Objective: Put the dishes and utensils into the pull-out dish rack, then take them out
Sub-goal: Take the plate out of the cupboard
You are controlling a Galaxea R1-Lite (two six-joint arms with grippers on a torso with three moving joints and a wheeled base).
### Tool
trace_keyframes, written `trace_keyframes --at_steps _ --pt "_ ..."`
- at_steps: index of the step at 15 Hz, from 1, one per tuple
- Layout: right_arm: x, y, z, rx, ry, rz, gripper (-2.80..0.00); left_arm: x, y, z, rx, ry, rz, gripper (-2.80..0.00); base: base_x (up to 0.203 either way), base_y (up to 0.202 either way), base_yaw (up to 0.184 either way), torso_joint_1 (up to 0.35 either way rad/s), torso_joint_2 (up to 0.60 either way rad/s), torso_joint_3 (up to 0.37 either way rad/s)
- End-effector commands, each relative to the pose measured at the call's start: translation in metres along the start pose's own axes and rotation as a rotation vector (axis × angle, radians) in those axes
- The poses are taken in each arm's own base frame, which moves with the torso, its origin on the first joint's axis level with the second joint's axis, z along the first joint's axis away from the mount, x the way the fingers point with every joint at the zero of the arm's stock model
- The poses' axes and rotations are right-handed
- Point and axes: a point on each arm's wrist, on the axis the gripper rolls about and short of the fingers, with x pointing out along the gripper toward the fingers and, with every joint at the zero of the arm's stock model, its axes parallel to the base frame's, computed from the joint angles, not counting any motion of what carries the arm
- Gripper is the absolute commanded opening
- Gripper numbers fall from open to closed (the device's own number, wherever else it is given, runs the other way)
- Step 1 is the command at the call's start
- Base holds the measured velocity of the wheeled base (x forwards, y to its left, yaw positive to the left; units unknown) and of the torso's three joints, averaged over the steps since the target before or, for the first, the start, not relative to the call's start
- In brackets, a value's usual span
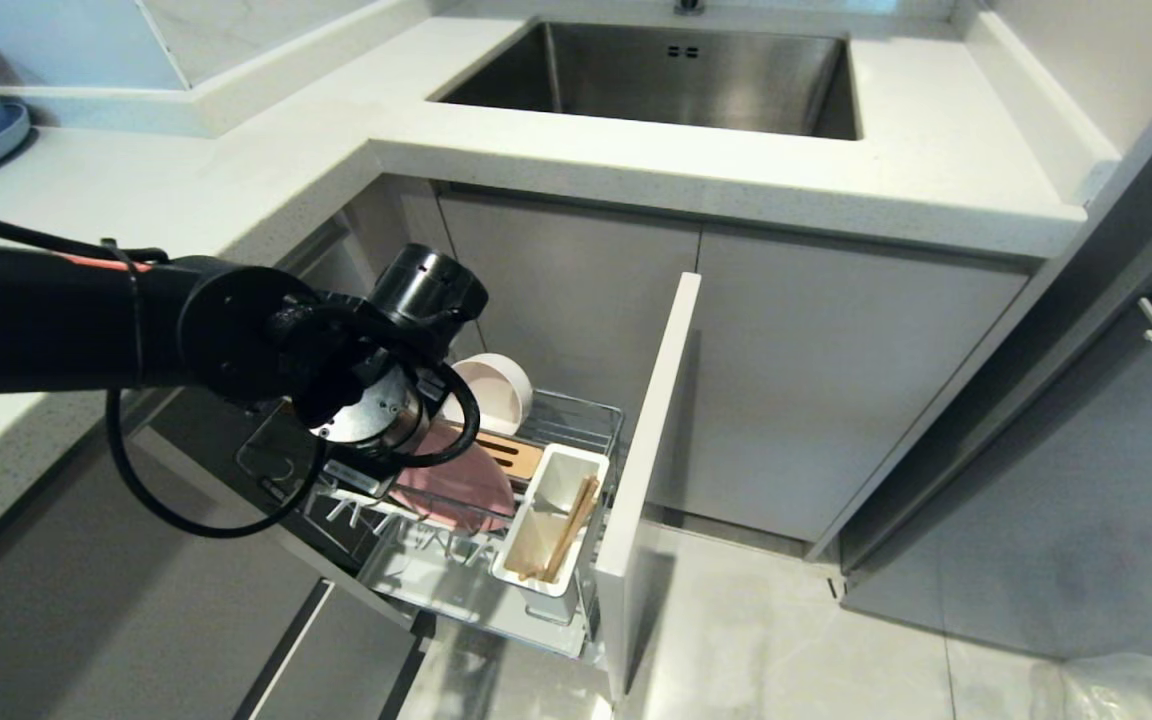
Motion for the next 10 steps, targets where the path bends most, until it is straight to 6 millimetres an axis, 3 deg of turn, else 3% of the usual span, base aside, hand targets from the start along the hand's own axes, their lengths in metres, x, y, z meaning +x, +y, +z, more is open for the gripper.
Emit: trace_keyframes --at_steps 1,10 --pt "0.000 0.000 0.000 0.000 0.002 0.000 -2.80 0.017 -0.001 -0.005 0.001 -0.001 0.039 0.00 0.000 0.000 0.000 0.000 0.00 0.000" --pt "0.000 0.000 0.000 0.000 0.002 0.000 -2.80 0.037 -0.011 -0.011 -0.006 0.024 0.051 0.00 0.000 0.000 0.000 0.000 0.00 0.000"
